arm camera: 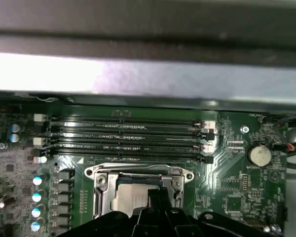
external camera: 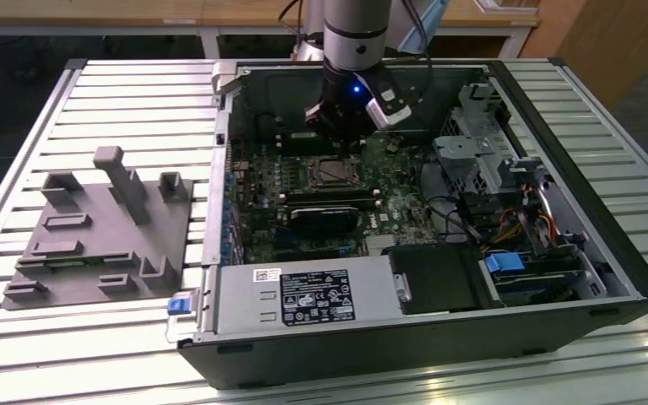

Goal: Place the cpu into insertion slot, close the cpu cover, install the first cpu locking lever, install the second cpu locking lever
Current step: 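Install the second cpu locking lever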

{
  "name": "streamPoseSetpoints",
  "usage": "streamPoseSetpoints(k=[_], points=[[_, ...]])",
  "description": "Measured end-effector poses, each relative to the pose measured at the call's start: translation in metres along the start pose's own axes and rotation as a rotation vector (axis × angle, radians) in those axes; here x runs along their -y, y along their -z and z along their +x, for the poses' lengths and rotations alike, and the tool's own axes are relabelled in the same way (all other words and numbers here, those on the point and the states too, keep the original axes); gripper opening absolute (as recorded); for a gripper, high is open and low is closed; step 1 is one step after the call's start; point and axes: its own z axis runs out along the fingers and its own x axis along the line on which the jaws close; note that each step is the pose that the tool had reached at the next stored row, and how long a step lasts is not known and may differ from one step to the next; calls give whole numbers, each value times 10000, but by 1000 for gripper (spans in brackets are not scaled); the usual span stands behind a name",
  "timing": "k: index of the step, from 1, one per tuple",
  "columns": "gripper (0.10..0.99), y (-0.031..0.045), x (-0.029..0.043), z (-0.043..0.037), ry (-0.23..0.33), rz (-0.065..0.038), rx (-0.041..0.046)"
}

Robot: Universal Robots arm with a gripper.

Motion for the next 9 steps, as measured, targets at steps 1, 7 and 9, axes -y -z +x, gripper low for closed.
streamPoseSetpoints(k=[1, 7, 9], points=[[110, 42, -1, -1, -1, 0, -3], [110, 130, 43, -3, -1, -2, -24], [110, 131, 92, -2, -1, -3, -31]])
